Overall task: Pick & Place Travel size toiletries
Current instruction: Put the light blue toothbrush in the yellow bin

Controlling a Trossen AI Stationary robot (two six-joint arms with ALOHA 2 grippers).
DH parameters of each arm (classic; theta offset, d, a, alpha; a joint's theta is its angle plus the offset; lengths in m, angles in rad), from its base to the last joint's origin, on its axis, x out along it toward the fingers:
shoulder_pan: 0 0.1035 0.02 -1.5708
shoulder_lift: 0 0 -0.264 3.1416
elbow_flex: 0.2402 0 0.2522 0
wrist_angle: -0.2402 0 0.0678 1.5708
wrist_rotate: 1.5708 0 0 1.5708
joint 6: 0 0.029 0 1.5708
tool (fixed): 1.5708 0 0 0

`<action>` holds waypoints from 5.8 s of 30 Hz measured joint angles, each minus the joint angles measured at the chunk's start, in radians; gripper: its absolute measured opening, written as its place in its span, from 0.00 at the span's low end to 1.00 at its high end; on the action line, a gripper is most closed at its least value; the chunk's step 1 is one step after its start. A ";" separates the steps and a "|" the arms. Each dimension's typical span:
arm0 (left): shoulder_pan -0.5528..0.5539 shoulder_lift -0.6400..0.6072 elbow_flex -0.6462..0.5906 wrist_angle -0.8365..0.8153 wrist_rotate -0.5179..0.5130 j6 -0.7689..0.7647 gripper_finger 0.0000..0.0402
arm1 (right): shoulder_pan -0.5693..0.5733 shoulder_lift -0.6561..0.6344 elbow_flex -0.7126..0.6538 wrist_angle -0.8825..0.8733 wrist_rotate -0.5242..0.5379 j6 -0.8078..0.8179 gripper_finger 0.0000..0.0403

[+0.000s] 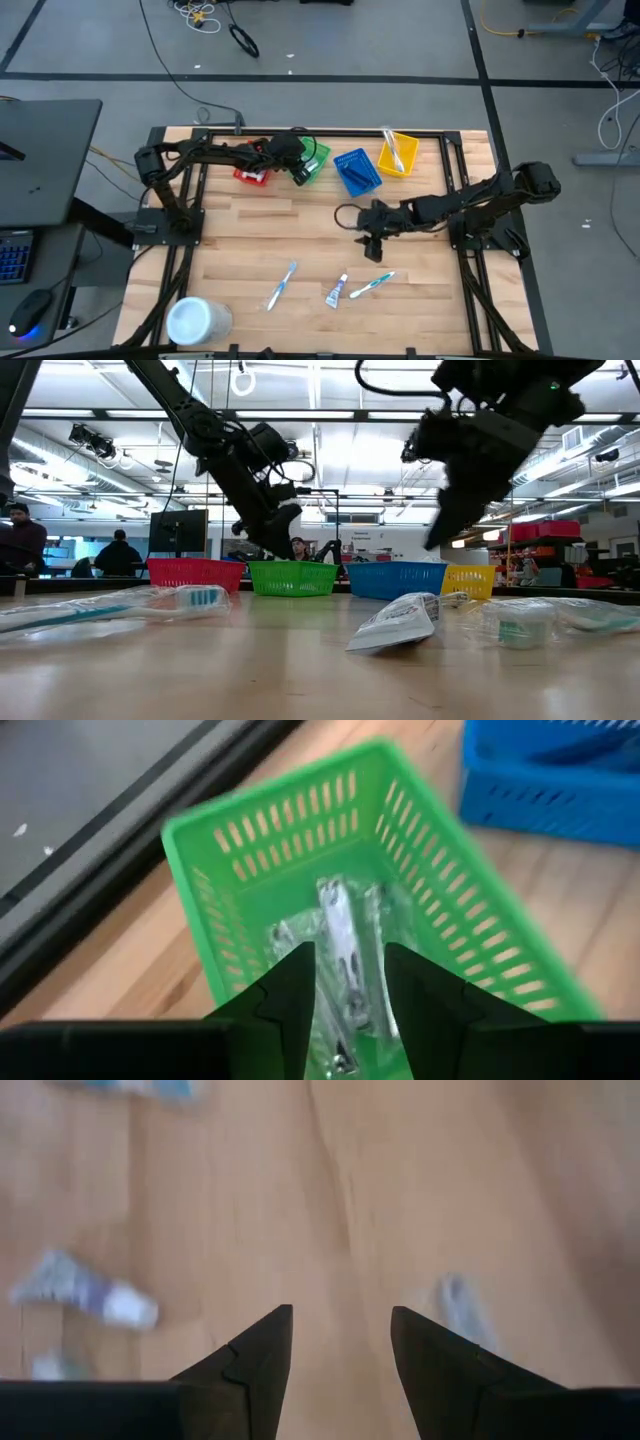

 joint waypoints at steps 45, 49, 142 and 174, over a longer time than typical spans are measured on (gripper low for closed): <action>-0.632 -0.209 0.000 -0.303 -0.102 -0.425 0.28 | 0.526 0.164 0.000 -0.103 0.167 0.274 0.39; -0.632 -0.209 0.000 -0.300 -0.109 -0.425 0.28 | 0.520 0.214 0.004 -0.076 0.226 0.249 0.36; -0.630 -0.209 0.000 -0.264 -0.179 -0.445 0.28 | -0.710 -0.184 -0.341 0.330 0.549 0.367 0.00; -0.630 -0.209 0.000 -0.265 -0.178 -0.456 0.28 | -0.712 -0.097 -0.338 0.366 0.472 0.272 0.20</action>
